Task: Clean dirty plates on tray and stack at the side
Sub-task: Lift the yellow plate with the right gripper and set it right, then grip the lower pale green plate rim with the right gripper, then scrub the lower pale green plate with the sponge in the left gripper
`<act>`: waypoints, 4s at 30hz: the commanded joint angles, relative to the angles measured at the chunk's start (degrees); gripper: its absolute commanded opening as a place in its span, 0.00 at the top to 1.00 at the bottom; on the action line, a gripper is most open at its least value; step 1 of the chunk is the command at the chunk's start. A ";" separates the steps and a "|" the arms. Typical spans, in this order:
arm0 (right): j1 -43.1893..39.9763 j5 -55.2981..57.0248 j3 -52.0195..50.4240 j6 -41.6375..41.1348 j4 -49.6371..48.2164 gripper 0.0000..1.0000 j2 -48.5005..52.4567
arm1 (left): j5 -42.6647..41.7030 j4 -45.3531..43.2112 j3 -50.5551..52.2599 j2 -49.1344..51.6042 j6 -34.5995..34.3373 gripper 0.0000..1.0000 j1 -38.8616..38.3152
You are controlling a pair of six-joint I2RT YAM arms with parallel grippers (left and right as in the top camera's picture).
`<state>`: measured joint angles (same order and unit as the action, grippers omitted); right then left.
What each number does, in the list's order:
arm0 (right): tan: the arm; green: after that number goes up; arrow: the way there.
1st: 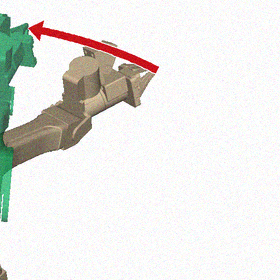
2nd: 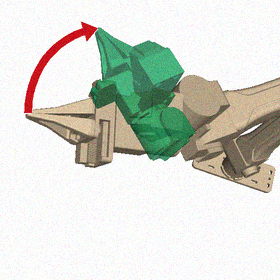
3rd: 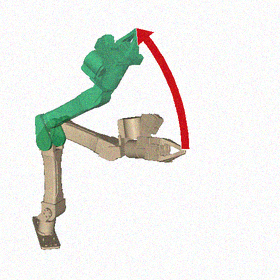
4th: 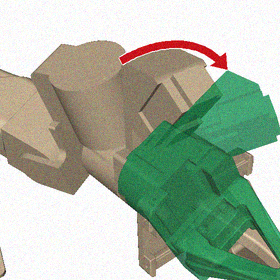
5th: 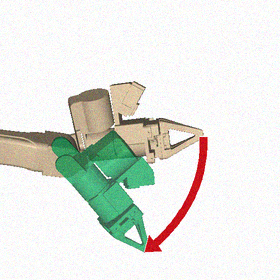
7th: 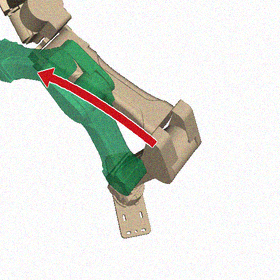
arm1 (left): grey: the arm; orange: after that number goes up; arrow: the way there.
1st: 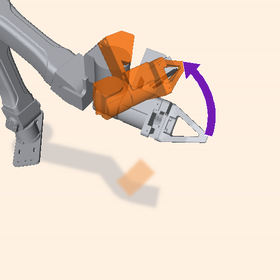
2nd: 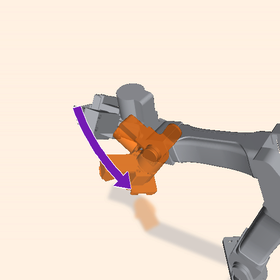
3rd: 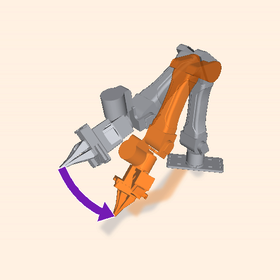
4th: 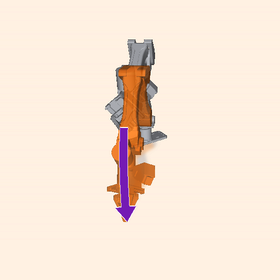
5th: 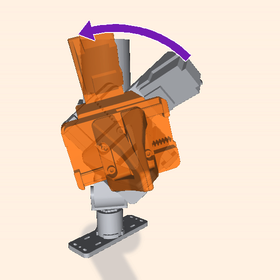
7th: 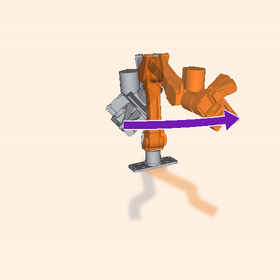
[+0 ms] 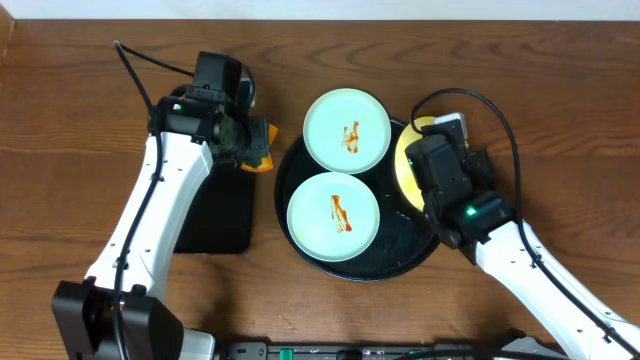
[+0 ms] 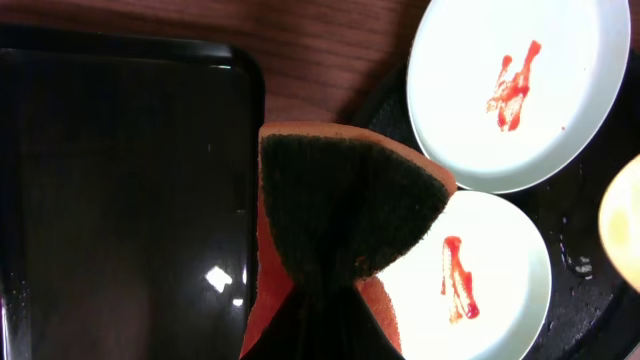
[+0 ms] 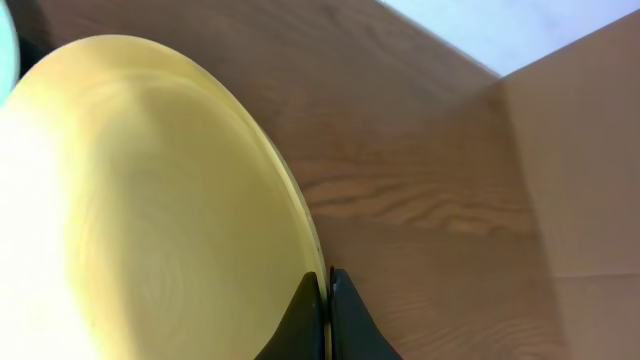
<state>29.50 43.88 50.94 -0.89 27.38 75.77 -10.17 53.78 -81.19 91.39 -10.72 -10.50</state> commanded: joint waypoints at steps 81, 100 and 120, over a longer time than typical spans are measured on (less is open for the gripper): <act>-2.49 -58.18 5.90 -16.55 5.73 0.79 24.24 | -7.30 -2.56 11.69 -0.81 -4.68 0.93 -10.60; -2.47 -54.18 6.01 -20.96 1.75 0.99 29.03 | -7.32 -16.04 20.00 -0.79 -21.92 0.93 -21.44; -2.45 -54.23 6.01 -20.96 2.32 0.99 29.03 | -1.86 -34.27 29.99 -0.72 -38.10 0.93 -27.10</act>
<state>26.74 -14.52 56.95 -20.69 29.28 103.24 -14.76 19.88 -51.81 91.37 -44.27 -37.12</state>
